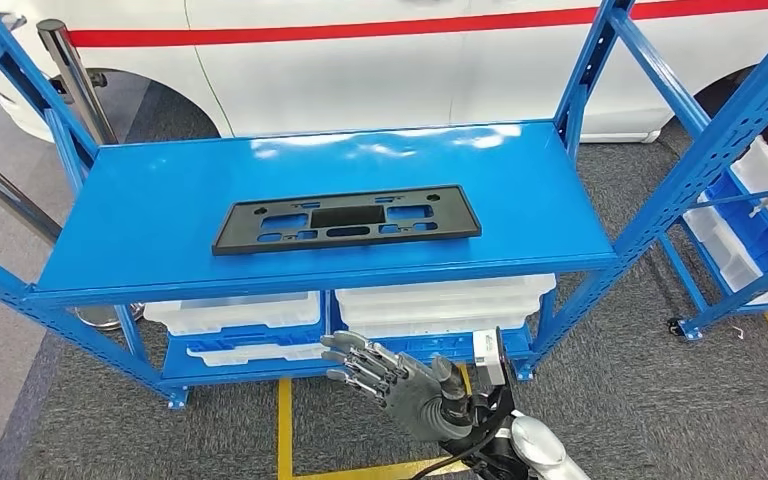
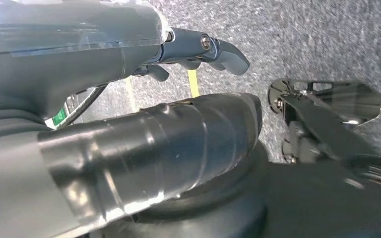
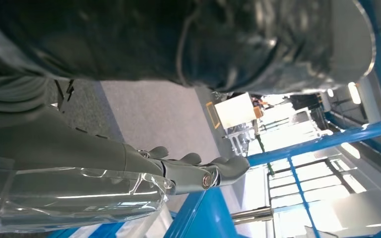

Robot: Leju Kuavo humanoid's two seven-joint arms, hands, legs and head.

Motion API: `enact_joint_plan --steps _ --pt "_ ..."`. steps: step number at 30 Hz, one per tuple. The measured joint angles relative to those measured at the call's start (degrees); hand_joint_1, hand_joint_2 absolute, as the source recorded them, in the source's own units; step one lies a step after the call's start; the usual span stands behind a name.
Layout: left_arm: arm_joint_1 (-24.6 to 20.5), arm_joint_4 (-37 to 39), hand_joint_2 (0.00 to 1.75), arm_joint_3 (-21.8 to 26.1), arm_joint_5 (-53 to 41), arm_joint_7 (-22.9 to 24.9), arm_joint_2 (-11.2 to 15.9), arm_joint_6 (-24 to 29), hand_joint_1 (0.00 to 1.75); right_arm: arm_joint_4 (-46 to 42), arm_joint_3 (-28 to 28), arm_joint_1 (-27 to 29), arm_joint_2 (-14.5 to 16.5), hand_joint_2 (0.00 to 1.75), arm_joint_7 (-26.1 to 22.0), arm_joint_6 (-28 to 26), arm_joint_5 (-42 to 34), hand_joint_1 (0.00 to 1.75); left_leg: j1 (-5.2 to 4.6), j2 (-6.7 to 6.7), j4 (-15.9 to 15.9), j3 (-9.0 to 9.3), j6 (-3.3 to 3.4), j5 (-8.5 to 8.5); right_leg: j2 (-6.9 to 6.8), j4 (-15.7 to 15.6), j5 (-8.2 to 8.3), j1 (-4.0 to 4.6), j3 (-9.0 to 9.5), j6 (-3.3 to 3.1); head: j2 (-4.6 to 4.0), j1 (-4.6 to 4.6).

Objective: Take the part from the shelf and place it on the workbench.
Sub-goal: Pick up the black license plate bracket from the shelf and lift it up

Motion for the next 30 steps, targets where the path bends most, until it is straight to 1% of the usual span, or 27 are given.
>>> enact_joint_plan --steps 1,2,3,4,5,6,7,9,10,11,12,13,14,15,16,17,18,20,21,22,24,25,26,28,30 --pt "0.11 0.01 0.0 0.0 0.01 0.0 0.0 0.0 0.0 0.06 0.02 0.04 0.0 0.0 0.0 0.02 0.01 0.0 0.04 0.01 1.31 -1.56 -0.09 0.75 0.07 0.02 -0.48 0.01 0.54 0.03 0.0 -0.01" --pt "0.22 0.01 0.0 0.0 0.0 -0.01 0.01 0.0 0.0 0.11 0.03 0.05 0.0 0.0 0.0 0.03 0.01 0.0 0.07 0.02 0.51 -2.08 -0.11 2.68 0.18 0.04 -1.01 0.0 1.22 0.11 0.0 0.0" --pt "0.31 0.02 0.0 0.0 -0.01 -0.01 0.02 0.0 0.0 0.13 0.04 0.06 0.0 0.0 0.0 0.05 0.01 0.0 0.08 0.02 -2.51 -1.41 -0.06 5.55 0.28 0.06 -1.61 -0.02 2.02 0.25 0.0 -0.01" --pt "0.41 0.03 0.0 0.0 -0.01 -0.01 0.04 0.0 0.0 0.14 0.04 0.07 0.0 0.0 0.0 0.09 0.01 0.0 0.05 0.03 -6.08 -0.21 0.1 8.07 0.36 0.07 -2.24 -0.04 2.75 0.47 0.0 0.01" --pt "0.45 0.07 0.0 0.0 -0.01 -0.02 0.07 -0.01 0.0 0.15 0.04 0.04 0.0 0.0 -0.01 0.13 0.01 0.0 -0.07 0.04 -9.32 1.09 0.3 9.72 0.42 0.15 -2.83 0.04 3.24 0.79 0.0 0.02" --pt "0.39 0.1 0.0 0.0 -0.01 -0.02 0.08 -0.02 0.0 0.16 0.04 0.01 0.0 0.0 -0.03 0.2 0.02 0.0 -0.17 0.02 -11.54 2.08 0.66 10.28 0.42 0.18 -3.29 0.12 3.48 1.13 0.0 0.01" --pt "0.33 0.14 0.0 0.0 0.0 -0.02 0.08 -0.04 0.0 0.16 0.04 -0.01 0.0 0.0 -0.07 0.28 0.04 0.0 -0.29 -0.03 -12.49 2.55 1.04 9.9 0.41 0.25 -3.54 0.22 3.62 1.45 0.0 0.05" --pt "0.18 0.17 0.0 0.01 0.01 -0.02 0.07 -0.08 0.0 0.15 0.04 -0.06 0.0 0.0 -0.14 0.46 0.1 0.0 -0.31 -0.15 -13.21 3.01 1.9 9.13 0.37 0.56 -3.59 0.3 3.75 1.99 0.0 0.04" --pt "0.23 0.17 0.0 0.01 0.01 -0.01 0.07 -0.12 0.0 0.14 0.05 -0.08 0.0 0.0 -0.16 0.55 0.13 0.0 -0.24 -0.18 -13.48 3.41 2.26 8.91 0.34 1.38 -3.51 0.27 3.59 2.24 0.0 0.08" --pt "0.29 0.18 0.0 0.01 0.01 -0.01 0.07 -0.16 0.0 0.13 0.05 -0.13 0.0 0.0 -0.18 0.66 0.14 0.0 -0.15 -0.17 -13.74 3.95 2.66 8.66 0.29 2.96 -3.6 0.22 2.81 2.49 0.0 0.08" --pt "0.33 0.19 0.0 0.01 0.01 -0.01 0.07 -0.21 0.0 0.13 0.05 -0.18 0.0 0.0 -0.2 0.75 0.15 0.0 -0.06 -0.15 -13.99 4.52 2.96 8.43 0.24 5.49 -4.1 0.16 1.37 2.73 0.0 0.11" --pt "0.34 0.19 0.0 0.01 0.02 -0.01 0.05 -0.27 0.0 0.14 0.05 -0.19 0.0 0.0 -0.22 0.83 0.16 0.0 -0.06 -0.13 -14.15 5.0 3.21 8.11 0.19 8.93 -5.08 0.1 -0.82 2.97 0.0 0.14" --pt "0.32 0.2 0.0 0.01 0.02 -0.02 0.05 -0.31 0.0 0.17 0.05 -0.18 0.0 0.0 -0.24 0.89 0.17 0.0 -0.08 -0.14 -14.22 5.39 3.36 7.75 0.17 12.56 -6.46 0.08 -3.44 3.13 0.0 0.14" --pt "0.3 0.2 0.0 0.01 0.02 -0.02 0.04 -0.34 0.0 0.21 0.06 -0.13 0.0 0.0 -0.24 0.91 0.19 0.0 -0.11 -0.17 -14.23 5.8 3.41 7.34 0.16 15.64 -7.67 0.07 -5.98 3.22 0.0 0.14" --pt "0.32 0.2 0.0 0.0 0.03 -0.01 0.04 -0.38 0.0 0.27 0.07 -0.08 0.0 0.0 -0.24 0.92 0.2 0.0 -0.14 -0.21 -14.23 6.33 3.4 6.88 0.16 17.37 -8.12 0.08 -7.94 3.2 0.0 0.14" --pt "0.37 0.2 0.0 0.0 0.03 -0.01 0.04 -0.42 0.0 0.32 0.07 -0.06 0.0 0.0 -0.24 0.94 0.2 0.0 -0.16 -0.25 -14.23 7.0 3.35 6.38 0.16 17.1 -7.34 0.11 -8.9 3.09 0.0 0.15" --pt "0.4 0.2 0.0 0.0 0.03 0.0 0.04 -0.44 0.0 0.36 0.07 -0.06 0.0 0.0 -0.24 0.95 0.2 0.0 -0.19 -0.27 -14.23 7.77 3.25 5.89 0.16 14.95 -5.41 0.16 -8.86 2.91 0.0 0.15" --pt "0.47 0.2 0.0 0.01 0.04 -0.02 -0.01 -0.48 0.0 0.41 0.07 -0.06 -0.01 0.87 -0.24 0.98 0.2 0.0 -0.24 -0.27 -14.26 9.35 2.97 4.8 0.17 7.55 0.46 0.49 -7.16 2.1 0.0 0.16" --pt "0.41 0.21 0.0 0.01 0.07 -0.07 -0.06 -0.5 0.0 0.46 0.07 -0.07 -0.05 1.31 -0.24 0.98 0.2 0.0 -0.27 -0.3 -14.31 9.75 2.76 4.39 0.14 4.53 2.32 0.76 -6.59 1.66 0.0 0.09" --pt "0.33 0.22 0.0 0.02 0.13 -0.14 -0.11 -0.52 0.0 0.5 0.07 -0.05 -0.09 1.75 -0.24 1.02 0.2 0.0 -0.27 -0.3 -14.41 9.87 2.48 4.0 0.12 2.69 3.71 1.01 -6.29 1.25 0.0 0.06" --pt "0.16 0.24 0.0 0.02 0.29 -0.27 -0.16 -0.58 0.0 0.58 0.08 0.02 -0.2 1.75 -0.24 1.08 0.22 0.0 -0.33 -0.28 -14.44 10.04 1.87 3.79 0.22 1.73 3.92 1.21 -6.28 0.76 0.0 -0.01" --pt "0.18 0.24 0.0 0.02 0.35 -0.32 -0.14 -0.6 0.0 0.56 0.08 0.06 -0.21 1.75 -0.25 1.11 0.22 0.0 -0.32 -0.21 -14.09 10.11 1.59 3.76 0.31 1.44 4.18 1.03 -5.82 0.55 0.0 0.04" --pt "0.21 0.24 0.0 0.02 0.39 -0.34 -0.12 -0.61 0.0 0.55 0.09 0.07 -0.23 1.75 -0.26 1.12 0.22 0.0 -0.33 -0.16 -13.58 10.22 1.4 3.81 0.35 1.08 4.11 0.86 -5.38 0.4 0.0 0.04" --pt "0.26 0.24 0.0 0.02 0.4 -0.37 -0.09 -0.61 0.0 0.51 0.09 0.07 -0.23 1.75 -0.28 1.14 0.22 0.0 -0.25 -0.11 -12.69 10.0 1.21 3.82 0.32 0.62 4.11 0.59 -4.64 0.25 0.0 0.05" --pt "0.26 0.24 0.0 0.02 0.4 -0.37 -0.09 -0.61 0.0 0.51 0.09 0.08 -0.24 1.75 -0.28 1.14 0.22 0.0 -0.25 -0.11 -12.56 9.97 1.21 3.84 0.3 0.62 4.11 0.61 -4.6 0.25 0.0 0.04"
